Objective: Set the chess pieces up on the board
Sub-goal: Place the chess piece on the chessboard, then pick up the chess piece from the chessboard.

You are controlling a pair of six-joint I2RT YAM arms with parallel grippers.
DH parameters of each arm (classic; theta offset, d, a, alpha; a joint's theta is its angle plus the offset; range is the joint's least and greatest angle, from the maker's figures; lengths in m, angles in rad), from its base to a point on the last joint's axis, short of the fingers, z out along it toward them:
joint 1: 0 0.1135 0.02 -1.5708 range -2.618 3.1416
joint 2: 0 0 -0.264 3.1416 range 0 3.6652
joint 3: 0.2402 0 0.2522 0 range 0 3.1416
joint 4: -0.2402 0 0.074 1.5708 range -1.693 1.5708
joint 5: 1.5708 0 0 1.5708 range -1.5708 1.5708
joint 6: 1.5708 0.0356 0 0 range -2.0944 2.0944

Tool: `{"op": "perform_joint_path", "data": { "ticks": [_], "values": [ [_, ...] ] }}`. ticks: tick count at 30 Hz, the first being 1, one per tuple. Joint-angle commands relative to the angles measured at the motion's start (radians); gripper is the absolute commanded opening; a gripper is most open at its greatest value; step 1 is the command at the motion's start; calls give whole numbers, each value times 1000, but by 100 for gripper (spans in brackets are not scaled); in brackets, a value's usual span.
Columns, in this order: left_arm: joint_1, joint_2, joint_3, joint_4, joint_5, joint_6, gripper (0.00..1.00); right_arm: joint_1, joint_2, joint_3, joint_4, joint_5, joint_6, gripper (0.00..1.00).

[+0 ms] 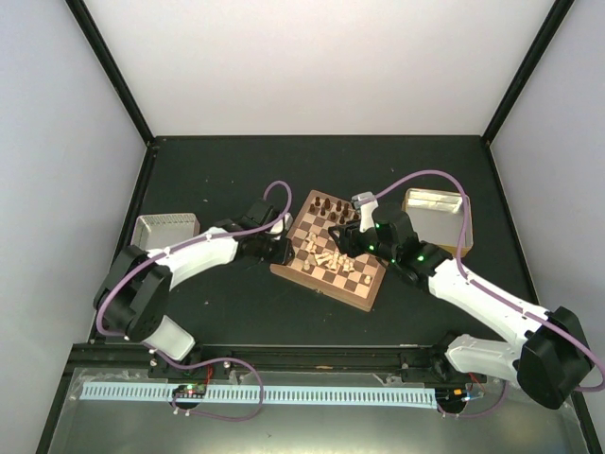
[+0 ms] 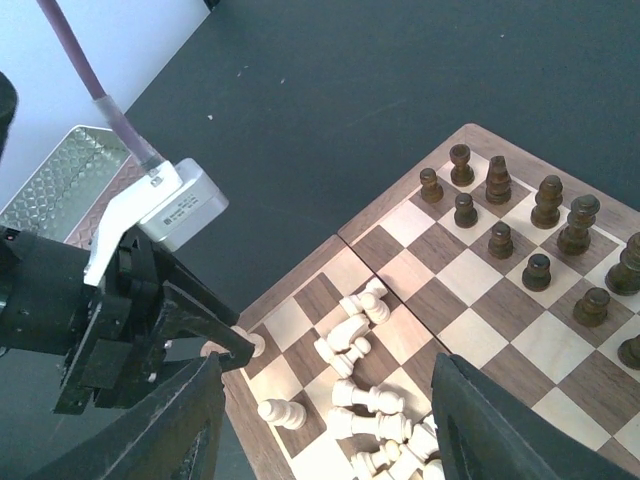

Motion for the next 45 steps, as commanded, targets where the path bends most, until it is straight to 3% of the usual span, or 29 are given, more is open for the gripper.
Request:
{"op": "perform_joint_path", "data": {
  "ticks": [1,9,18,28,37,45],
  "values": [
    [-6,-69,-5,3,18,-9,42,2,-26,7,-1,28,14,59],
    [-4,-293,-73,81,-28,-36,50,1,28,28,-39,15,47,58],
    [-1,-654,-141,124,-159,-25,58,4,347,271,-280,-52,-3,48],
    [-1,-1050,-14,-12,-326,106,86,21,599,471,-372,-5,19,44],
    [-2,-1193,-19,-53,-387,266,92,37,703,562,-417,40,39,39],
    [-1,-1235,-98,11,-433,275,92,42,743,590,-437,74,52,34]
  ]
}}
